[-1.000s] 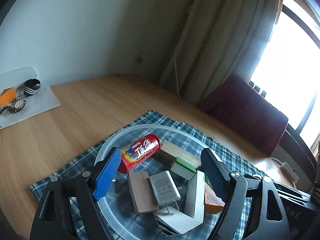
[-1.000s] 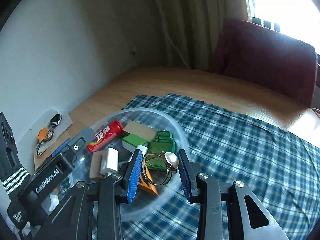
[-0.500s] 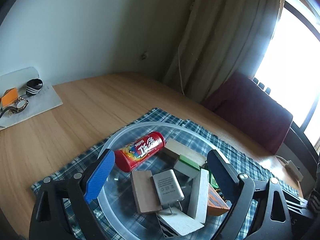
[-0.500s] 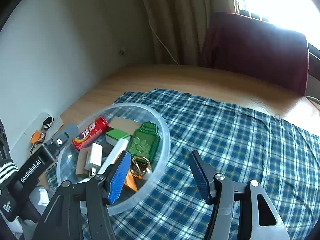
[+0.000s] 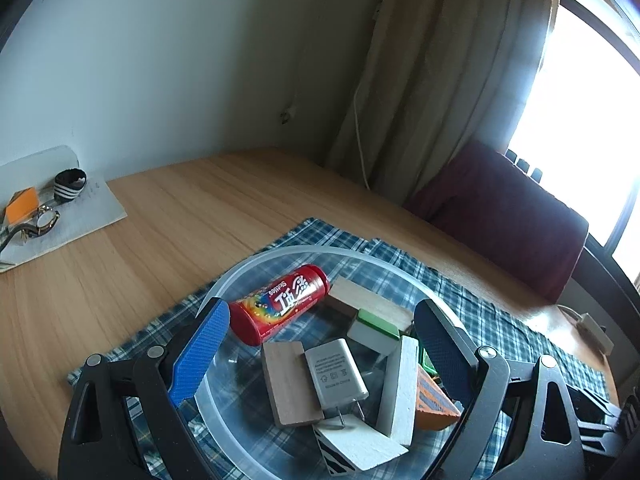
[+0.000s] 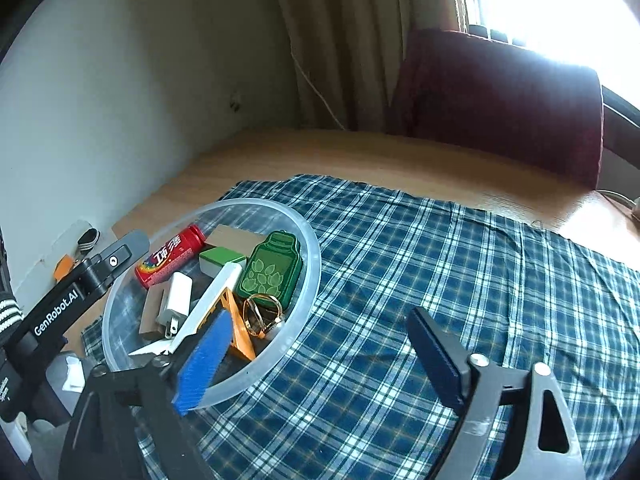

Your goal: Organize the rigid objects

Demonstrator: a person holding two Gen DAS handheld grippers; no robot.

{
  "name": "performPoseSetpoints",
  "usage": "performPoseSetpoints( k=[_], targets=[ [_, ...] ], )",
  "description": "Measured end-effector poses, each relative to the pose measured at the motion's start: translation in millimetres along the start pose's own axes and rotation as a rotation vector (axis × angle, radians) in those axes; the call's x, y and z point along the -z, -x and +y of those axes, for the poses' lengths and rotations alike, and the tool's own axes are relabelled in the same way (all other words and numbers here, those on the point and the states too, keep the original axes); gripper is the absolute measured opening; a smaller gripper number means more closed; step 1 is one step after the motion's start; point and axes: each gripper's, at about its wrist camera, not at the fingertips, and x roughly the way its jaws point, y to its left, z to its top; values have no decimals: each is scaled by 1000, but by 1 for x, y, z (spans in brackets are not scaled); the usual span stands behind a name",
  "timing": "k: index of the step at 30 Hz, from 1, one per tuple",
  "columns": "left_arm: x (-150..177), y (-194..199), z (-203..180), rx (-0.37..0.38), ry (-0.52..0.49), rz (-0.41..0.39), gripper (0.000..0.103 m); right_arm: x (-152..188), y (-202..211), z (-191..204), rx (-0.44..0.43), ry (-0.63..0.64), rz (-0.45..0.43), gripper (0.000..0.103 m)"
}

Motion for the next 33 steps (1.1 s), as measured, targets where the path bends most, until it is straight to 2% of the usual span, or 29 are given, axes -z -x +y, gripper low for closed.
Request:
performPoseSetpoints(
  k=[4, 6, 12, 16, 22, 28, 33],
  targets=[
    [0, 4, -2, -14, -19, -18, 94, 3, 0, 1, -9, 1, 6, 95],
    [0, 5, -4, -22, -29, -25, 94, 5, 2, 1, -17, -1, 0, 103],
    [1, 13, -5, -41, -57, -47, 94, 12, 1, 11, -34, 46, 10, 103],
    [3, 22, -1, -58, -72, -56, 94, 18, -5, 17, -53, 69, 48, 103],
    [10, 41, 12, -78, -101, -21, 94, 20, -4, 23, -84, 90, 76, 103],
    [26, 62, 12, -81, -196, 29, 94, 22, -6, 29, -97, 106, 106, 103],
    [33, 64, 15, -87, -206, 52, 94, 23, -2, 33, -86, 115, 113, 103]
  ],
)
